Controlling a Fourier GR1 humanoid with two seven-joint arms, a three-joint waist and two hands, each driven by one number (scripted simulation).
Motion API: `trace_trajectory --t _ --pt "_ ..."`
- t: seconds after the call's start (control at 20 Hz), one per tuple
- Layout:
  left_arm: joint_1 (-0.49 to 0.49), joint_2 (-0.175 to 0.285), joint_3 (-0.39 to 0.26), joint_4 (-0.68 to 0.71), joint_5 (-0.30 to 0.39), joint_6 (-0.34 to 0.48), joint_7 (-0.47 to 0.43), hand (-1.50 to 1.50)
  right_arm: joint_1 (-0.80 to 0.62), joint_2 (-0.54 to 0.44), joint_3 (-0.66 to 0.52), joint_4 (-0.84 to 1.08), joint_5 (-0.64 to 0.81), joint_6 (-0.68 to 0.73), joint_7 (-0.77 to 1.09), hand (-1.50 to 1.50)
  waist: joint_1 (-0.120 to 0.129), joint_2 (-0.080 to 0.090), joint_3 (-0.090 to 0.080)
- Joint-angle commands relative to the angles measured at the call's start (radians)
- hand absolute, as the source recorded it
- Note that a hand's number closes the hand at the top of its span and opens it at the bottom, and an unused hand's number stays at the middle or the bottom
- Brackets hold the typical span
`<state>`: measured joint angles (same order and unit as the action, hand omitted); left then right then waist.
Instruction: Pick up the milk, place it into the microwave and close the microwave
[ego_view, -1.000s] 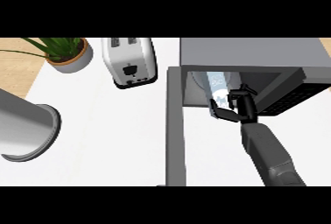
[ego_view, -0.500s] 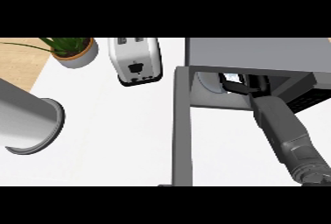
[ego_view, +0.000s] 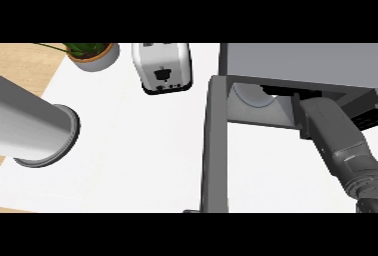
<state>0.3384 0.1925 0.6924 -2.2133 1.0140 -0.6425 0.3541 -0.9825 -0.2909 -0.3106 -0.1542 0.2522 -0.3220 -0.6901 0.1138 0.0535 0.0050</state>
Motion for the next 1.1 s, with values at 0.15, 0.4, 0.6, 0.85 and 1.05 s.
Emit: trace_trajectory --t 0.15,0.4,0.6,0.85,1.05 --pt "-0.040 0.017 -0.005 0.031 -0.017 -0.007 -0.004 -1.50 -0.047 -0.067 0.001 0.021 0.014 -0.041 0.037 1.50 0.029 0.019 0.001" --pt "-0.052 0.019 -0.017 0.039 -0.018 -0.007 -0.001 -1.50 -0.027 -0.074 -0.022 0.029 -0.010 -0.067 0.024 1.50 0.037 0.025 0.002" --pt "-0.074 0.035 -0.019 0.038 -0.023 0.004 0.003 -1.50 -0.051 -0.082 -0.029 0.030 -0.019 -0.083 0.029 1.50 0.053 0.031 0.003" --pt "-0.093 0.052 -0.016 0.070 -0.041 -0.002 0.005 -1.50 -0.037 -0.105 -0.022 0.049 -0.019 -0.065 0.011 1.50 0.051 0.037 0.003" --pt "-0.115 0.066 -0.015 0.068 -0.057 0.005 0.005 -1.50 -0.051 -0.109 -0.032 0.056 -0.034 -0.075 0.008 1.50 0.056 0.041 0.004"
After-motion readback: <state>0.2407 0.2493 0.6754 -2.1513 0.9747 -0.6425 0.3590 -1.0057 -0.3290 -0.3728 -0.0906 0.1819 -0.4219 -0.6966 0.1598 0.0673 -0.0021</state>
